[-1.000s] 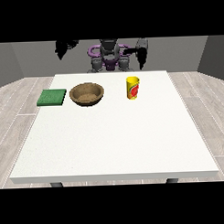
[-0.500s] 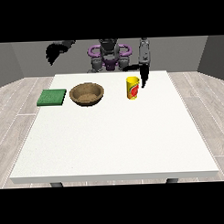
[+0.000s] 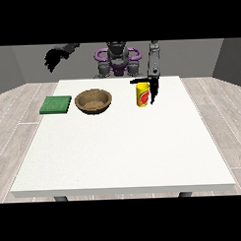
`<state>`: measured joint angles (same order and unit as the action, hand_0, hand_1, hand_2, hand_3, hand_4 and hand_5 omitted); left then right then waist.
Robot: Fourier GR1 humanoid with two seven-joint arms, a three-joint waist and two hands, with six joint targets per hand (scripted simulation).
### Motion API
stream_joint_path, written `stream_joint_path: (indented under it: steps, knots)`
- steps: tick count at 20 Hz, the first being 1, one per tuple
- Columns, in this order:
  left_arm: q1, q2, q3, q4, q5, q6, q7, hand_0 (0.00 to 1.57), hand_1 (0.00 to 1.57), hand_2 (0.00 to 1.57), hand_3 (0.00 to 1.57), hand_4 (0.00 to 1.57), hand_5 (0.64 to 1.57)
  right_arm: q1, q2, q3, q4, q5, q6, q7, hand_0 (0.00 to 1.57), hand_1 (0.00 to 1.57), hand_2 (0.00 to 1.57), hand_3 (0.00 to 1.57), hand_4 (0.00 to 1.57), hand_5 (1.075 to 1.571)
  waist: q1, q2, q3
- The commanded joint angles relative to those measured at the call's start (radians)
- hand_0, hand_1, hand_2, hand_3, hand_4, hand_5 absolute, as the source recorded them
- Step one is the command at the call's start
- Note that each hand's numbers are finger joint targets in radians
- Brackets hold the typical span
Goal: Pick the cup and pour the ball into the bowl, then pick the bowl and place it on the pad
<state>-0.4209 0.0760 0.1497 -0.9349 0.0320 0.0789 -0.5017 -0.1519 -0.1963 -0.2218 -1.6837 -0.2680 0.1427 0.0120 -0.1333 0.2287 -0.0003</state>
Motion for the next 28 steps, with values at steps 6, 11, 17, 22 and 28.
stream_joint_path:
  steps: [6,11,17,22,28]
  knots:
    - [-0.081,0.041,0.051,0.211,-0.042,0.081,-0.175,0.92,0.92,1.32,1.38,1.24,1.538,-0.030,-0.041,-0.041,0.033,-0.058,0.091,-0.079,0.00,0.00,0.00,0.00,0.66,1.569,-0.070,0.088,-0.0002]
    - [-0.076,0.040,0.076,0.313,-0.074,0.198,-0.206,1.27,1.27,1.57,1.57,1.35,1.468,-0.035,-0.119,-0.076,-0.062,-0.161,0.102,0.131,0.00,0.00,0.00,0.17,0.65,1.568,-0.119,0.024,-0.0009]
    - [-0.127,-0.002,-0.041,0.261,-0.196,0.330,-0.045,1.28,1.28,1.57,1.57,1.39,1.436,-0.057,-0.195,-0.174,0.170,-0.193,0.163,0.083,0.00,0.00,0.00,0.27,0.64,1.568,-0.052,-0.088,0.0013]
    - [-0.178,-0.001,-0.182,0.261,-0.391,0.478,0.134,1.30,1.30,1.57,1.57,1.40,1.488,-0.022,-0.202,-0.176,0.261,-0.180,0.187,0.084,0.00,0.00,0.00,0.28,0.64,1.564,-0.036,-0.192,0.0034]
    - [-0.314,0.067,-0.389,0.403,-0.739,0.607,0.408,1.36,1.36,1.57,1.57,1.46,1.535,-0.083,-0.190,-0.149,0.301,-0.165,0.165,0.103,0.00,0.00,0.00,0.15,0.67,1.561,-0.037,-0.224,0.0066]
